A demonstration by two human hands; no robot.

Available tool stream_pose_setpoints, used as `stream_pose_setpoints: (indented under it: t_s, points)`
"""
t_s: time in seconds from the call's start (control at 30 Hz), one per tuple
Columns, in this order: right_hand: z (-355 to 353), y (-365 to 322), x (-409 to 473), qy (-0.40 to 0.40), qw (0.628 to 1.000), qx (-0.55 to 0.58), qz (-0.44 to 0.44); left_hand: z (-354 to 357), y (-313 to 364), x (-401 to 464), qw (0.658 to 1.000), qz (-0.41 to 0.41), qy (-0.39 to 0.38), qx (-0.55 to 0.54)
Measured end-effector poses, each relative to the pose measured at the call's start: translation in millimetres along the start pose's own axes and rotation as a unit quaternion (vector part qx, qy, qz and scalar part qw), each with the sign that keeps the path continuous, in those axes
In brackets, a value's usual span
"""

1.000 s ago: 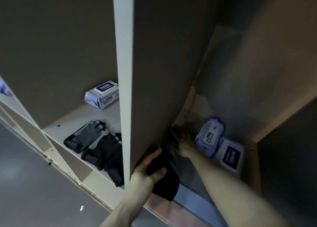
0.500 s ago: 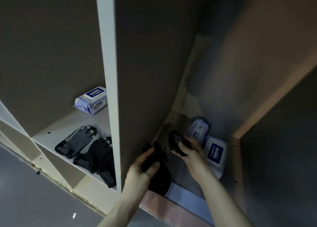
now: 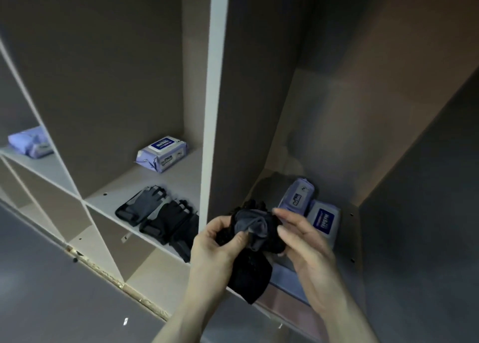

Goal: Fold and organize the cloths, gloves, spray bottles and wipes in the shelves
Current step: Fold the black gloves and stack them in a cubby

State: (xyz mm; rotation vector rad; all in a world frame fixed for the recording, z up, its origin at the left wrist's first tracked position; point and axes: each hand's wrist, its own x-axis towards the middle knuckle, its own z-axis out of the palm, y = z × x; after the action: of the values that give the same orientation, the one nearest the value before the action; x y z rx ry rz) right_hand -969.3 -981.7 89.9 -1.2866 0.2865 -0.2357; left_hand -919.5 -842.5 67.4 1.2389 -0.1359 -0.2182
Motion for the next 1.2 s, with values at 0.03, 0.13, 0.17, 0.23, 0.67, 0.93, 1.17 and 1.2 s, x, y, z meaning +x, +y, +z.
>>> stream_pose_setpoints:
  t_s: [0.03, 0.13, 0.17, 0.23, 0.67, 0.93, 1.17, 1.2]
  points:
    - [6.9, -0.1, -2.6, -0.023, 1.0, 0.005, 0.009, -4.6, 5.3, -1.3, 1.0, 0.009, 0.008, 0.0]
    - [31.9, -0.2, -9.1, -0.076, 0.997, 0.022, 0.024, -20.7, 21.7, -2.5, 0.999, 0.03, 0.026, 0.009]
    - [41.6, -2.2, -11.3, -0.084, 0.996, 0.015, 0.025, -27.9, 26.6, -1.9, 0.999, 0.036, 0.032, 0.017]
    - [64.7, -6.6, -15.0, -0.09, 0.996, -0.006, 0.025, -45.7, 37.1, 0.0, 0.997, 0.048, 0.045, 0.03]
    - [244.0, 32.6, -10.5, -0.009, 1.0, -0.01, -0.027, -212.6, 121.3, 11.1, 0.997, -0.039, 0.014, -0.057]
    - [344.7, 46.6, -17.7, 0.056, 0.986, -0.112, -0.108, -292.5, 160.1, 23.6, 0.999, 0.043, 0.022, 0.003]
    - [371.7, 54.4, 0.2, -0.018, 0.997, -0.066, 0.018, -325.3, 163.4, 51.0, 0.999, -0.006, -0.017, -0.042]
    - [374.9, 53.8, 3.4, -0.019, 0.995, -0.092, 0.012, -326.5, 162.5, 55.6, 0.999, -0.013, -0.024, -0.038]
